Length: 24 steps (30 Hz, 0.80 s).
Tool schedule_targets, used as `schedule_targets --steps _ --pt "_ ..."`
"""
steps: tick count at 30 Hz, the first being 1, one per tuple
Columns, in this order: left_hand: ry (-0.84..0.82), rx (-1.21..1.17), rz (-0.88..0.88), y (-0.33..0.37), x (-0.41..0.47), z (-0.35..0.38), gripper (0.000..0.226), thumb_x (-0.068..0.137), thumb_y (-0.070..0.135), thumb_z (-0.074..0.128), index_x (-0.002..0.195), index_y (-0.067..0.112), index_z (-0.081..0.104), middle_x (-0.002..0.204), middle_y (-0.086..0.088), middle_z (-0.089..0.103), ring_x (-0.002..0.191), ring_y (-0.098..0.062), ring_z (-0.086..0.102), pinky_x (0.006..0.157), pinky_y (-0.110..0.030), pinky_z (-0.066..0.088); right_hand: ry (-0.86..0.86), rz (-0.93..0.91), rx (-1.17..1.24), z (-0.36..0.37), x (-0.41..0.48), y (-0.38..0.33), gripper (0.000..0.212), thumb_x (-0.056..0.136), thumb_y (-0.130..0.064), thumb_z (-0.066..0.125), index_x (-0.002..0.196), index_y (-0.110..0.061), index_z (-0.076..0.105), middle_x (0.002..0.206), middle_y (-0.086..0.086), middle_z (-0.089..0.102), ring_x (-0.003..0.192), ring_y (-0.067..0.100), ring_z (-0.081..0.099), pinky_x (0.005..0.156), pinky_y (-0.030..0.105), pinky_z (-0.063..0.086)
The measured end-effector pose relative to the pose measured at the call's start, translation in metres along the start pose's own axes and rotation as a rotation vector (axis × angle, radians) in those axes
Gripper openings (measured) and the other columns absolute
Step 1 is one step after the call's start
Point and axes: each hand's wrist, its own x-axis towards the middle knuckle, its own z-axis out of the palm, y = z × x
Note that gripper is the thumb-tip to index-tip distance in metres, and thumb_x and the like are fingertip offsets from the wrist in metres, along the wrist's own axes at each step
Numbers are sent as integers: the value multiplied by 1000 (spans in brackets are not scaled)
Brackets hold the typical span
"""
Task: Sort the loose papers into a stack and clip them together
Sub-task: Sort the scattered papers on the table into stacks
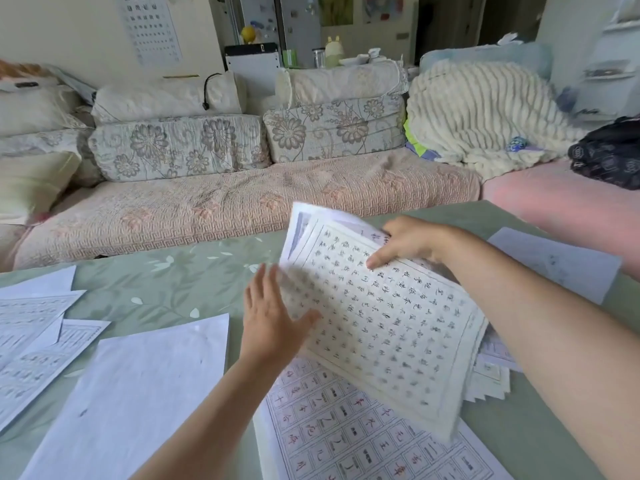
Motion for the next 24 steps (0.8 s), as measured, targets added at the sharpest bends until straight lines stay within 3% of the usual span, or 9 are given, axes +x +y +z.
schedule_targets --steps 4,5,7,9,11,15,18,21,24 --pt "4 -683 -454 22 -7 -21 112 70 34 85 153 26 9 152 5 26 141 -18 28 117 -42 24 5 49 362 -6 -43 8 54 64 -20 88 111 -9 65 100 11 76 92 24 74 86 46 58" --pt "-69 -860 -569 24 -9 -23 106 69 35 85 151 25 18 143 7 35 133 -19 39 113 -43 30 -4 77 429 -3 -54 10 58 64 -21 88 114 -7 62 103 13 74 95 23 71 83 49 59" --pt "-266 -1038 -666 25 -16 -25 72 68 33 84 128 11 51 127 -1 58 111 -24 61 99 -43 45 -8 156 497 9 -76 14 60 69 -23 86 118 -9 55 107 12 69 98 21 64 73 36 53" --pt "-297 -990 -641 26 -28 -29 40 67 23 83 96 6 61 103 -10 71 88 -26 69 80 -39 53 17 192 483 22 -94 19 85 56 -37 92 127 -7 56 120 11 68 106 23 63 91 43 54" --pt "-216 -961 -682 31 -41 -34 30 72 12 81 96 5 64 96 -12 74 82 -29 72 74 -40 59 63 189 418 37 -110 25 91 47 -45 94 123 -9 60 121 5 67 111 24 63 103 43 47" --pt "-121 -1005 -738 39 -59 -45 21 82 10 74 101 8 64 93 -14 73 79 -32 72 65 -43 60 139 205 416 61 -135 38 44 68 -34 89 101 -12 69 99 0 74 88 14 69 73 26 53" --pt "-113 -1028 -731 43 -67 -53 18 85 12 72 101 10 63 90 -13 72 72 -29 71 54 -38 58 188 195 364 68 -152 39 50 68 -40 88 101 -6 71 103 -2 74 93 13 68 82 28 55" --pt "-108 -1034 -724 46 -71 -60 16 90 15 67 105 11 63 94 -13 72 78 -30 71 61 -44 59 155 213 343 73 -164 36 62 72 -41 85 119 -6 65 123 1 66 112 17 61 96 31 45" --pt "-132 -976 -680 48 -74 -63 25 90 29 65 108 11 62 101 -14 71 87 -31 70 76 -51 59 49 188 311 80 -173 35 28 78 -23 83 103 -15 72 111 1 74 93 9 67 84 28 52"
